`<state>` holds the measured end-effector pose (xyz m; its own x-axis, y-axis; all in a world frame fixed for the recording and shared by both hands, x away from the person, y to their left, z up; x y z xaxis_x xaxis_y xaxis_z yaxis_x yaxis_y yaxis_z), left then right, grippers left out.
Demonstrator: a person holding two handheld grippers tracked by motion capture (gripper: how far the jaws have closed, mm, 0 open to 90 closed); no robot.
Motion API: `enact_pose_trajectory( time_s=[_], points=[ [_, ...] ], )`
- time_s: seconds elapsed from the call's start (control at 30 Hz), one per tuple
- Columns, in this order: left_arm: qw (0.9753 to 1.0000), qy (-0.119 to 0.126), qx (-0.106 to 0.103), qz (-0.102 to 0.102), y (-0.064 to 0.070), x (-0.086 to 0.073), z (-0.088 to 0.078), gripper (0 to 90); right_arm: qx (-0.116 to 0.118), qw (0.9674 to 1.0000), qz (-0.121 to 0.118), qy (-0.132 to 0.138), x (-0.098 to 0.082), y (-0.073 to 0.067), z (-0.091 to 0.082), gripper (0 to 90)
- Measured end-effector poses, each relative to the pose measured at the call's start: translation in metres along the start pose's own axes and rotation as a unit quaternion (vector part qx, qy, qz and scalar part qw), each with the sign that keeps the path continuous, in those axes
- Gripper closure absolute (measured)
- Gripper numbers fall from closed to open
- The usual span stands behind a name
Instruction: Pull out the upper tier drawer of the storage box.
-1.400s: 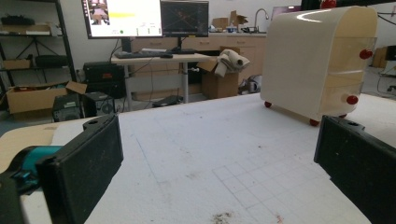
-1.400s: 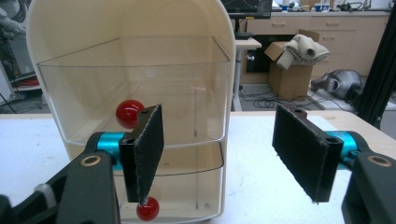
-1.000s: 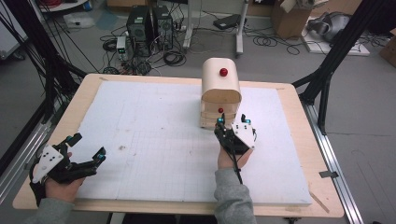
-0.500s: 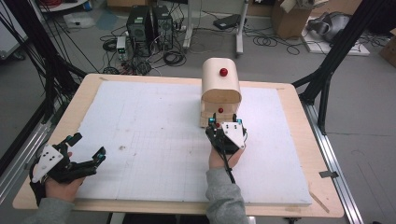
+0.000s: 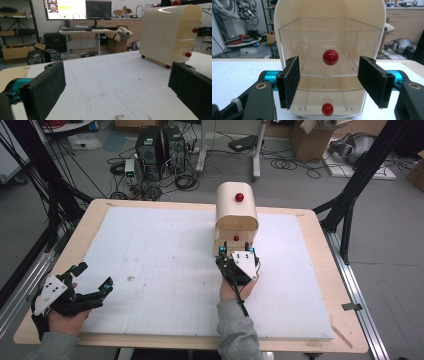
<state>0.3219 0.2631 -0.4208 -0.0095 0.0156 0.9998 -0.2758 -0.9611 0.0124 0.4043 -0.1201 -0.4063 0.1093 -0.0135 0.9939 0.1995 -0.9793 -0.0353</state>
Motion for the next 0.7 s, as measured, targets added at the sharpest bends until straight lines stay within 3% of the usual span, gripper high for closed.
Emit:
enact_pose_trajectory(
  time_s=[0.7],
  points=[
    [1.0, -0.004, 0.0, -0.001, -0.002, -0.002, 0.0, 1.7, -0.006, 1.0, -0.004, -0.001, 0.0, 0.005, 0.02, 35.2]
  ],
)
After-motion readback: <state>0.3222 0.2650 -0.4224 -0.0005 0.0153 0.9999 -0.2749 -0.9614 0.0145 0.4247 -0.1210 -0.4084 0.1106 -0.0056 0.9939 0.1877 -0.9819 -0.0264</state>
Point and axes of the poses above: each handheld gripper's, and its own axes: z roughly forward along the jaws, x roughly out of its top, y roughly to its right, the point moved 9 cm from there along z, roughly forward along the jaws, and after that the axes turned 12 degrees about x, right-handed, at the moved point
